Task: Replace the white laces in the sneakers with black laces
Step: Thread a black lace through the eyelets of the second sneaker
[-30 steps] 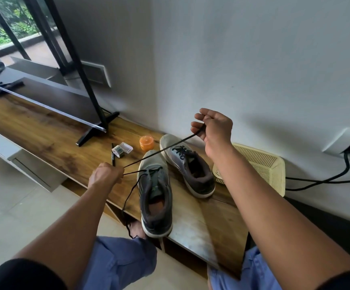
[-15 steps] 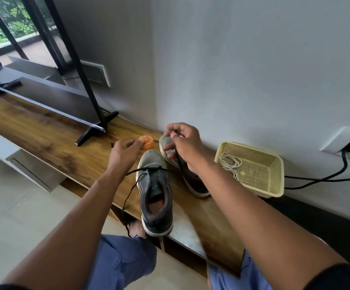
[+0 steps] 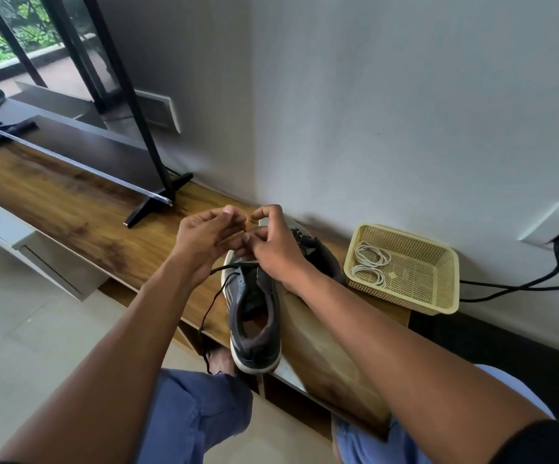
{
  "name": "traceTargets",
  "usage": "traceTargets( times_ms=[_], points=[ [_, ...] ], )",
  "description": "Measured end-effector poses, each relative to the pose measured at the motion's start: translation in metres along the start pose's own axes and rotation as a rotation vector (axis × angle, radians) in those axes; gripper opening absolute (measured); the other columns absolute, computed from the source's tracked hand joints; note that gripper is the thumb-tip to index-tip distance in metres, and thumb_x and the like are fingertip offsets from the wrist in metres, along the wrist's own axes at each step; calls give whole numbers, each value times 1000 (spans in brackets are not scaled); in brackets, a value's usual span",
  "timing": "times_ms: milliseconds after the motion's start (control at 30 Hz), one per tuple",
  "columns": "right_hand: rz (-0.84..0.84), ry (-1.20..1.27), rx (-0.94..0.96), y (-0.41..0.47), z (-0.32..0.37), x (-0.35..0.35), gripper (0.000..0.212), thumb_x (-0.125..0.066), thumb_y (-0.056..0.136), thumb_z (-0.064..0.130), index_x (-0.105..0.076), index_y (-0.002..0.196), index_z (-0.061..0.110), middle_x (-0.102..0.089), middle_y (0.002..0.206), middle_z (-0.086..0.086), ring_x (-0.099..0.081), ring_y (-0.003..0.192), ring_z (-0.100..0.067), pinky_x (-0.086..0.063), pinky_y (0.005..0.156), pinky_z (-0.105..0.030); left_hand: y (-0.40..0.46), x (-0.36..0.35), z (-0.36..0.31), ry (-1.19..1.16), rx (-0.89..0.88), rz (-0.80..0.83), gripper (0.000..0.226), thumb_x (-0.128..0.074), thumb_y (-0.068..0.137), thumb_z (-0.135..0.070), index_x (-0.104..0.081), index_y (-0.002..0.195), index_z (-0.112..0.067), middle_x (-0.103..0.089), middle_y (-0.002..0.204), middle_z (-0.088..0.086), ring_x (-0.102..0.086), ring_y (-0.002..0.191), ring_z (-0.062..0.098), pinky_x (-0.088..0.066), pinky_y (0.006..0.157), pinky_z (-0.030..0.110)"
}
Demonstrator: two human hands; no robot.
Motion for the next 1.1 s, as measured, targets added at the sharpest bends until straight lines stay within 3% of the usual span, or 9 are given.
traceTargets(
  times_ms=[267, 367, 467, 600, 667, 767, 867, 967, 1100],
  points=[
    [-27, 24, -1, 2, -1, -4, 34, -63, 100, 12, -39, 112, 34, -77, 94, -11, -76, 82, -25, -63, 84, -50, -7, -2, -3, 146, 1, 72, 14, -67, 99, -6, -75, 102, 5, -75, 87, 17, -70, 71, 22, -64, 67, 27],
    [7, -162, 40, 2, -1, -4, 29, -67, 98, 20, -50, 115, 36, -77, 98, 0, -75, 92, -17, -59, 92, -47, 2, 12, -7, -108, -10, 17, 17, -53, 103, -5, -70, 101, -4, -75, 91, 13, -74, 79, 21, -63, 70, 30],
    [-45, -596, 213, 0, 1, 2, 11, -71, 94, 25, -75, 102, 32, -75, 97, 8, -68, 97, -14, -56, 91, -44, 16, 42, -9, -543, -46, -149, 16, -54, 105, -16, -62, 92, -17, -62, 73, -2, -63, 62, 9, -57, 67, 24],
    [-202, -956, 322, -9, 9, 14, 12, -68, 96, 30, -79, 93, 25, -64, 89, 2, -61, 83, -16, -43, 64, -27, 18, 70, -13, -540, -103, -277, 12, -54, 103, -19, -61, 92, -20, -44, 68, -6, -32, 49, 5, -29, 48, 17],
    [-182, -898, 199, -6, 10, 17, 23, -64, 98, 33, -73, 80, 22, -61, 69, 7, -60, 63, -12, -36, 51, -24, 16, 70, -13, -478, -118, -237, 13, -54, 102, -19, -63, 92, -19, -46, 68, -5, -30, 49, 5, -25, 45, 18],
    [-179, -729, 68, 2, 13, 17, 29, -65, 94, 25, -69, 69, 13, -65, 63, -1, -60, 58, -15, -41, 51, -27, 14, 64, -15, -371, -123, -198, 15, -54, 103, -19, -67, 96, -17, -50, 70, -3, -32, 51, 6, -24, 47, 18],
    [-27, -537, 125, 6, 18, 7, 14, -66, 95, 13, -79, 93, 18, -77, 98, 2, -69, 89, -12, -50, 75, -23, 12, 61, -16, -298, -135, -144, 17, -54, 102, -19, -70, 96, -17, -51, 72, -3, -34, 54, 7, -25, 46, 18],
    [301, -243, 195, -1, 27, -11, 37, -63, 99, -2, -73, 125, 22, -63, 144, 6, -52, 135, -6, -37, 97, -3, 9, 58, -19, -262, -215, -180, 16, -57, 101, -18, -72, 94, -16, -53, 71, -1, -36, 52, 7, -25, 44, 19],
    [328, -305, 189, -3, 22, -10, 56, -66, 97, -1, -59, 145, 28, -52, 154, 5, -43, 138, -2, -33, 102, -2, 3, 63, -26, 92, -458, -592, 10, -70, 94, -23, -79, 92, -18, -63, 70, 0, -53, 55, 10, -46, 49, 25]
  ],
)
Point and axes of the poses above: each hand's wrist, its own y-axis towards the middle knuckle, its own x-axis out of the back of the hand, z = x × y, the point moved 3 cm from there along y, towards the middle knuckle
